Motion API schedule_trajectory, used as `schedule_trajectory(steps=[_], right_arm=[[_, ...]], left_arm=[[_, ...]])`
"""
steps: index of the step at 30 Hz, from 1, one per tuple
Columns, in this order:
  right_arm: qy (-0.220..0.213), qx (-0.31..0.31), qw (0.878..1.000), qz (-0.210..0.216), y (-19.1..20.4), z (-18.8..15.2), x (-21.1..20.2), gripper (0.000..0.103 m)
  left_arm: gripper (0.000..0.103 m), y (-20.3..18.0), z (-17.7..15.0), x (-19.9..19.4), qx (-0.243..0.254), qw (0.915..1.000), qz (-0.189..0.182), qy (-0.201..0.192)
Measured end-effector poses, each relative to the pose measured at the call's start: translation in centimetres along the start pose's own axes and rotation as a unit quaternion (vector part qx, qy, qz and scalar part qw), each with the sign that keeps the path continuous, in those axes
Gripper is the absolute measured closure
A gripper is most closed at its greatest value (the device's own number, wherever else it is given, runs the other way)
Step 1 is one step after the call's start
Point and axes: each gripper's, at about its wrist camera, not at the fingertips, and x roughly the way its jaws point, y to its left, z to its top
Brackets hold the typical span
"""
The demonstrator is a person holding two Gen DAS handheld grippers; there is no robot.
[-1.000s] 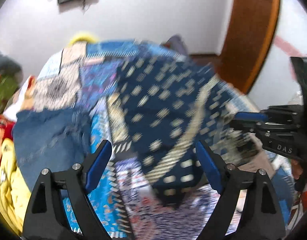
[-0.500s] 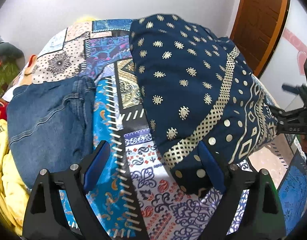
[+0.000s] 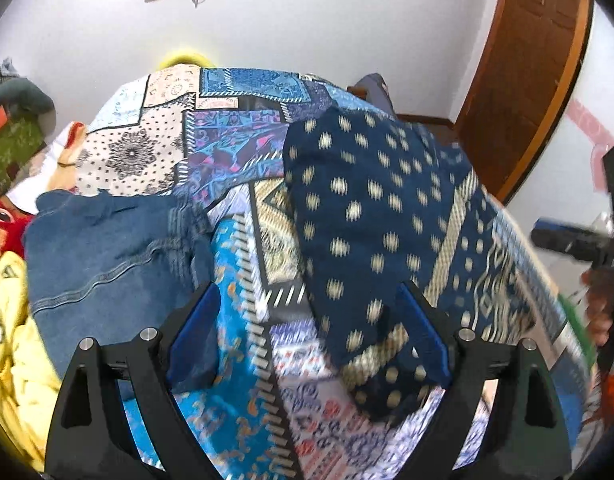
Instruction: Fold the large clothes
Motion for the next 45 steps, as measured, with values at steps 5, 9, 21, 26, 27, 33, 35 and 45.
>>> schedule_trajectory(steps=[5, 9, 21, 26, 27, 33, 35, 45], right_arm=[[0.040, 0.010, 0.999, 0.027, 0.6, 1.3, 4.7, 0.001], [0.072, 0.021, 0.996, 0.042, 0.0, 1.8, 9.0, 0.001], [0.086, 0.057, 0.986, 0.129, -1.5, 3.8, 15.5, 0.027], [0.068, 0.031, 0.990, 0.120, -0.4, 4.0, 14.1, 0.060], [0.064, 0.023, 0.991, 0.115, 0.1, 4.2, 13.6, 0.065], [0.040, -0.029, 0.994, 0.100, 3.6, 4.5, 9.9, 0.075], [0.029, -0.044, 0.994, 0.101, 5.1, 4.9, 8.9, 0.076], [-0.017, -0.094, 0.985, 0.147, 15.4, 7.7, 4.4, 0.076]], left_arm=[[0.014, 0.6, 2.5, 2.9, -0.029, 0.9987, -0.039, 0.017], [0.014, 1.3, 3.4, 6.7, -0.062, 0.9944, -0.070, 0.049], [0.014, 1.3, 4.8, 13.4, -0.116, 0.9747, -0.175, 0.075], [0.039, 0.4, 4.7, 12.2, -0.098, 0.9784, -0.173, 0.057], [0.041, 0.3, 4.7, 11.6, -0.098, 0.9786, -0.173, 0.054], [0.048, 0.7, 4.9, 7.0, -0.092, 0.9809, -0.169, 0.028], [0.049, 1.1, 5.4, 4.4, -0.082, 0.9839, -0.158, 0.012], [0.049, 7.1, 6.8, -7.0, -0.078, 0.9892, -0.108, -0.060]])
